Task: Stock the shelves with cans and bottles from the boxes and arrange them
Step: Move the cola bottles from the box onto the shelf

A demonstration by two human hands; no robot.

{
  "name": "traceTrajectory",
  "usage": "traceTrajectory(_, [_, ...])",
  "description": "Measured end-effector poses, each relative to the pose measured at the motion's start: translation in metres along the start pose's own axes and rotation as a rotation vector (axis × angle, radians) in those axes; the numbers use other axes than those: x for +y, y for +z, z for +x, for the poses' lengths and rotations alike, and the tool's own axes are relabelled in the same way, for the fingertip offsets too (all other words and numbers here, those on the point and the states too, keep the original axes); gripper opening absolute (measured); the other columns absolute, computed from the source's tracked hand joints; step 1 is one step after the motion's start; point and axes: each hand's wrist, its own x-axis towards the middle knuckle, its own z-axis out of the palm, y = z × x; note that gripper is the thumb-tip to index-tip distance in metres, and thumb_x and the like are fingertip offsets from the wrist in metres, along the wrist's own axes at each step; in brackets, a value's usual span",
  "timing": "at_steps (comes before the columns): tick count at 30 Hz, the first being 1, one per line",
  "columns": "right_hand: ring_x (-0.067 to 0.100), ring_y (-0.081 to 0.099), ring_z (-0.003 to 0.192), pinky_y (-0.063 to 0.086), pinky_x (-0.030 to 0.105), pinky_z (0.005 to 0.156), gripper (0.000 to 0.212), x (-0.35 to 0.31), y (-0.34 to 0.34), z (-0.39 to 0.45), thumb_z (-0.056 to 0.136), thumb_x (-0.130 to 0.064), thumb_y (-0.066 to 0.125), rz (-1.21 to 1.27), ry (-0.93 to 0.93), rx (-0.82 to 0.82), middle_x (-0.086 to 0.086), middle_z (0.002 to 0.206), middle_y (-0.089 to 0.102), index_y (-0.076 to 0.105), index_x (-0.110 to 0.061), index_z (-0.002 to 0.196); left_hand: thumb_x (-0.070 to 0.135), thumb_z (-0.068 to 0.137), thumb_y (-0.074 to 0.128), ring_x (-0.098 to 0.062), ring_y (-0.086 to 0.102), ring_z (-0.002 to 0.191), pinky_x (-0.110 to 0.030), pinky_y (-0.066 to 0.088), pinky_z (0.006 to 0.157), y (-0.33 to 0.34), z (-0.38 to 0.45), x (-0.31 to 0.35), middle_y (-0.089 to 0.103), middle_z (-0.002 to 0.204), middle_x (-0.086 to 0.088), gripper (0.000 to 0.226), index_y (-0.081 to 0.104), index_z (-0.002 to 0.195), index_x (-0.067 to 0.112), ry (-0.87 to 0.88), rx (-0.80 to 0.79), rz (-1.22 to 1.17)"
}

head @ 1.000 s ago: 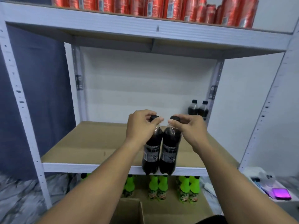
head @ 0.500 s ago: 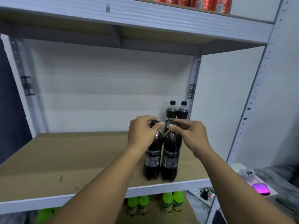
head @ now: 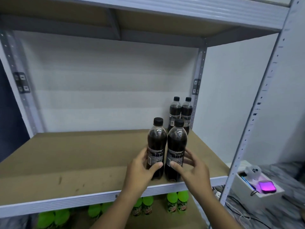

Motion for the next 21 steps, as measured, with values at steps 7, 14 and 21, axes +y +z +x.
traceTrajectory(7, [-0.014, 0.062, 0.097, 0.048, 0.004, 0.079, 0.057, 0.032, -0.005, 0.023, 0.074, -0.038, 0.087, -0.201, -0.064, -0.093, -0.024, 0.103, 0.072, 0.062, -0.038, 0.124, 0.013, 0.082, 0.085, 0.017, 0.059, 0.115, -0.008, 0.047, 0.095, 0.010, 0.013, -0.028, 0.063, 0.108, 0.046, 0.068, 0.050, 0.126, 0.051, -0.028, 0.009, 0.001])
traceTrajectory(14, [-0.011, 0.063, 0.103, 0.048, 0.009, 0.082, 0.051, 0.062, -0.003, 0.081, 0.086, -0.031, 0.079, -0.183, -0.112, -0.151, -0.026, 0.115, 0.069, 0.059, -0.036, 0.133, 0.002, 0.079, 0.085, 0.015, 0.063, 0.109, -0.007, 0.046, 0.092, 0.034, 0.073, -0.054, 0.066, 0.104, 0.044, 0.067, 0.055, 0.130, 0.034, 0.014, -0.020, 0.022])
traceTrajectory(21, [-0.010, 0.064, 0.104, 0.050, 0.011, 0.087, 0.052, 0.089, 0.004, 0.150, 0.088, -0.026, 0.076, -0.192, -0.151, -0.169, -0.029, 0.113, 0.070, 0.058, -0.042, 0.134, 0.004, 0.076, 0.088, 0.012, 0.065, 0.108, -0.008, 0.046, 0.091, 0.057, 0.141, -0.087, 0.067, 0.100, 0.043, 0.068, 0.057, 0.121, 0.044, 0.020, 0.002, 0.036])
